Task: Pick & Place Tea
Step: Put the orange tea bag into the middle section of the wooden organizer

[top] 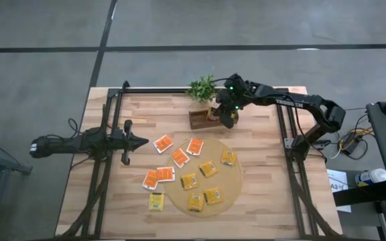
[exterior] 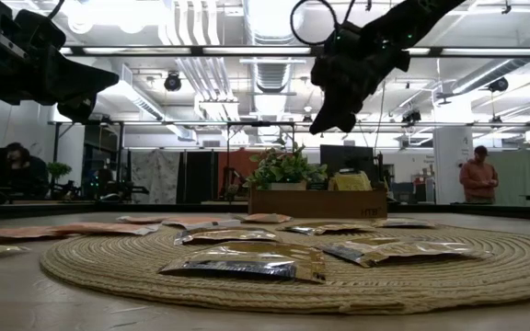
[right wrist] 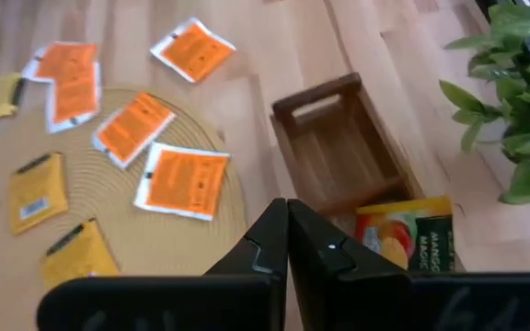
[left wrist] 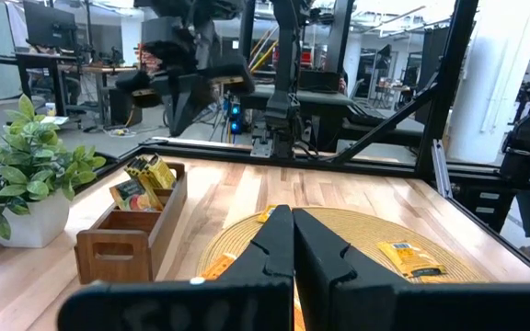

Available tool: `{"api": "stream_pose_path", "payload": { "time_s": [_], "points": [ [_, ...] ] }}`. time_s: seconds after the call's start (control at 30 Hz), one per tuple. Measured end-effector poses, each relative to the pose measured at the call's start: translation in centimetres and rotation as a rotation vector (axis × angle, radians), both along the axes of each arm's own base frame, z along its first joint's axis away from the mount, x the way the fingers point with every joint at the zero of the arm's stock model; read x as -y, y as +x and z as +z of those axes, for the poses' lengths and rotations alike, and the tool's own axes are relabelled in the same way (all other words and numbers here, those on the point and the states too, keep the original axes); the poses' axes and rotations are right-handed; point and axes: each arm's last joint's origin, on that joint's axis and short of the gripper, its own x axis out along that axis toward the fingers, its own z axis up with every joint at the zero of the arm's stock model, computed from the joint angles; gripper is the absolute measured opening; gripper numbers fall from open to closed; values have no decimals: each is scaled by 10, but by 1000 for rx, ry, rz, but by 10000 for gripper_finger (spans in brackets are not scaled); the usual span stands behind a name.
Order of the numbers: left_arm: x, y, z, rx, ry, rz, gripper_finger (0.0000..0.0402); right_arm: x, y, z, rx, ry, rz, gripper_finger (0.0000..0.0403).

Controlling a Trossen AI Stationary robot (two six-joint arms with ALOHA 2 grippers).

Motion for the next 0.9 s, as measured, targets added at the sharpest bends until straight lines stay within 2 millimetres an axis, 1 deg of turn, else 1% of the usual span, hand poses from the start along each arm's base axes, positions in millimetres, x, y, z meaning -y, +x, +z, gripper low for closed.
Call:
{"api": "stream_pose_path", "payload": {
  "time_s": [0.13,0.2,0.3,0.4,0.53,0.67,0.77,0.83,0.9],
  "points": [
    [0,0,0,0,0,0,0,9,4,-1,-68,-15,-62,8],
    [0,0,0,0,0,0,0,14,6,-3,-129,-9,-85,9],
    [0,0,0,0,0,0,0,22,9,-4,-201,6,-87,22],
    [0,0,0,0,0,0,0,28,14,-5,-232,5,-69,51],
    [0,0,0,0,0,0,0,34,21,-1,-235,-22,-38,102],
    [0,0,0,0,0,0,0,42,24,-6,-286,-20,-2,147],
    [0,0,0,0,0,1,0,49,27,-12,-355,-36,19,168],
    [0,0,0,0,0,1,0,52,29,-18,-397,-45,31,175],
    [0,0,0,0,0,1,0,55,32,-22,-404,-47,39,179]
  ]
}}
